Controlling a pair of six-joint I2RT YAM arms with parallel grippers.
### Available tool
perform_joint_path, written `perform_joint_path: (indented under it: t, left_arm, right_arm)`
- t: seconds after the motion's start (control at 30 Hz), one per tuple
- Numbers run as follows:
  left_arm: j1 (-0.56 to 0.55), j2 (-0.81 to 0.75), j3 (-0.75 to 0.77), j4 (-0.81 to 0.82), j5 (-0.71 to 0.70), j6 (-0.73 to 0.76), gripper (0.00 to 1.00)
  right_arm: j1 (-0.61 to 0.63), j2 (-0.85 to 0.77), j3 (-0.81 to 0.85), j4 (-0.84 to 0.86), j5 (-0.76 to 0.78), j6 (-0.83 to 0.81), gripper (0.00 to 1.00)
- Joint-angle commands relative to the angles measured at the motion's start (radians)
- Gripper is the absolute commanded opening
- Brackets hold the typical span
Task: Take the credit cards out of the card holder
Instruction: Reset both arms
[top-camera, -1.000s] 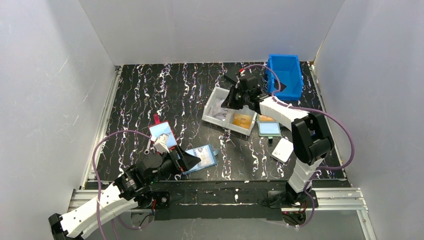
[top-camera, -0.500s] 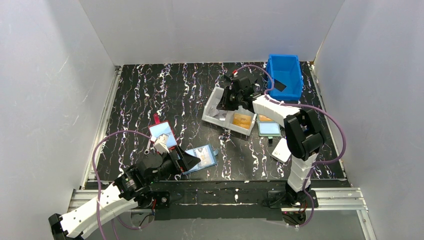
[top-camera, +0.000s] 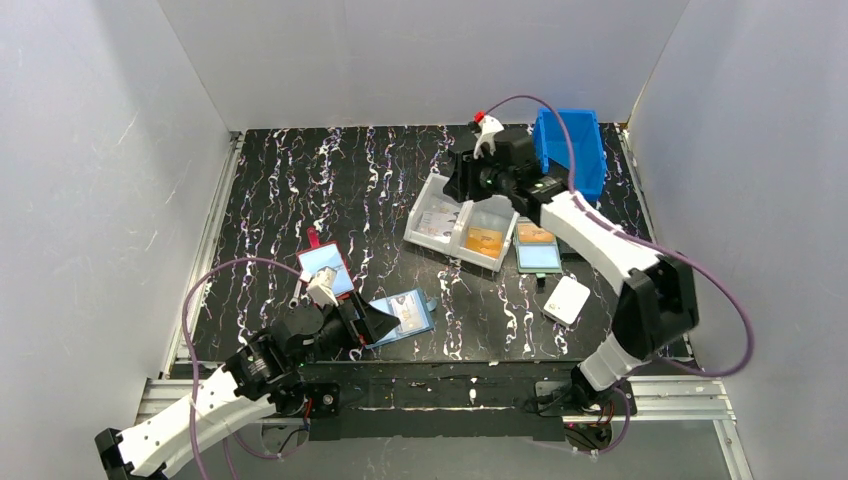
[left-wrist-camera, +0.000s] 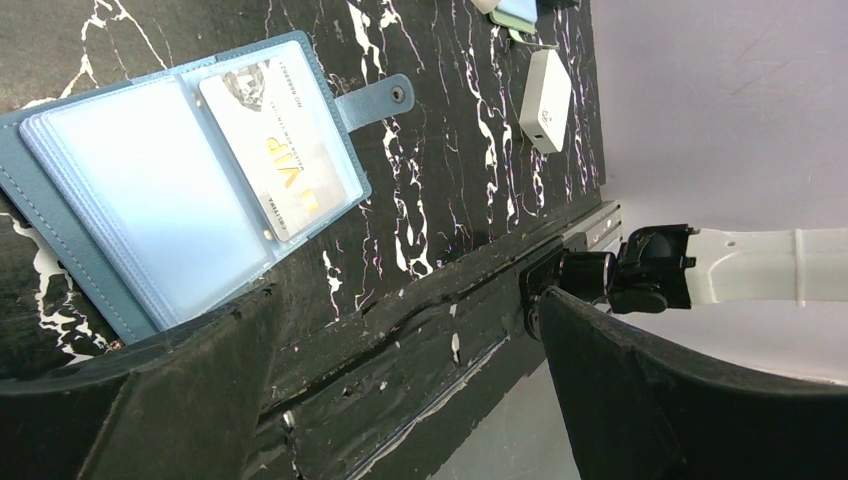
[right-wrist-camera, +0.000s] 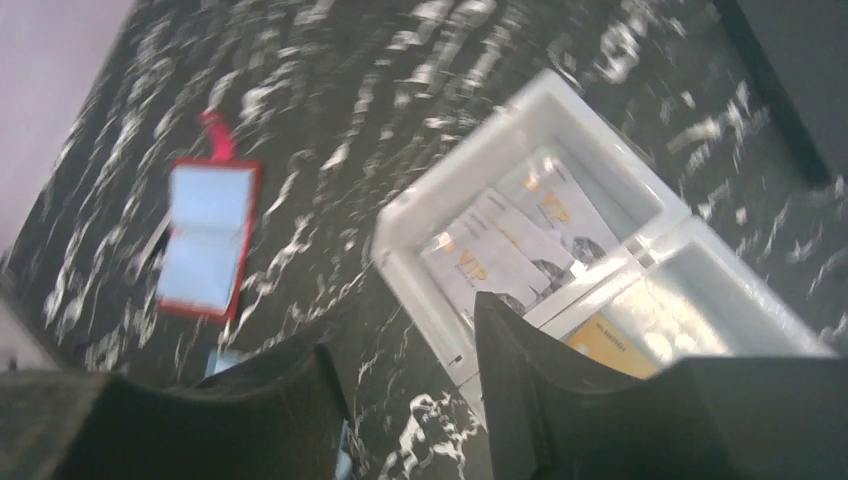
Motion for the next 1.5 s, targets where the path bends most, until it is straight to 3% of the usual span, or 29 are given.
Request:
perform_joint_path:
  t: [0.0, 0.1, 0.2, 0.3, 0.6, 0.8, 0.97, 1.13, 1.27, 1.37, 1.47]
  left_arm:
    - [0.004, -0.011, 0.086, -0.083, -0.004, 0.092, 0.98]
    - [0.004, 0.000, 0.166, -0.192, -0.051, 0.142, 0.98]
    - [0.004, 0.015, 0.248, -0.275, -0.092, 0.197, 0.98]
    - [0.004, 0.020, 0.328, -0.336, -0.118, 0.257, 0.98]
    - [0.006, 0.024, 0.542, -0.438, -0.266, 0.407, 0.98]
    - [0.005, 0.237, 0.794, -0.529, -0.334, 0.517, 0.98]
    - [0.028, 0.374, 0.930, -0.551, -0.334, 0.600, 0.98]
    - [0.128, 0.433, 1.013, -0.540, -0.244, 0.619, 0.98]
    - [0.266, 0.520, 1.075, -0.526, -0.071, 0.618, 0.98]
    - [0.415, 0.592, 1.087, -0.486, 0.142, 0.580, 0.98]
    - [0.649, 0.624, 1.028, -0.377, 0.473, 0.460, 0.98]
  right_arm:
    - [-0.075, -0.176, -0.041, -0.035, -0.452, -0.400, 0.57]
    - [-0.143, -0.297, -0.116, -0.072, -0.625, -0.512, 0.79]
    - [-0.197, -0.437, -0.205, -0.093, -0.636, -0.588, 0.97]
    - [-0.269, -0.529, -0.240, -0.169, -0.620, -0.626, 0.98]
    - [-0.463, -0.692, -0.220, -0.215, -0.390, -0.389, 0.98]
    - [-0.481, -0.701, -0.069, -0.345, -0.306, -0.365, 0.98]
    - [-0.568, -0.688, 0.007, -0.353, -0.373, -0.320, 0.98]
    - [-0.613, -0.666, 0.076, -0.350, -0.468, -0.286, 0.98]
    - [-0.629, -0.657, 0.117, -0.359, -0.469, -0.291, 0.98]
    - [-0.638, -0.653, 0.131, -0.366, -0.475, -0.296, 0.98]
    - [-0.645, -0.658, 0.128, -0.373, -0.485, -0.303, 0.98]
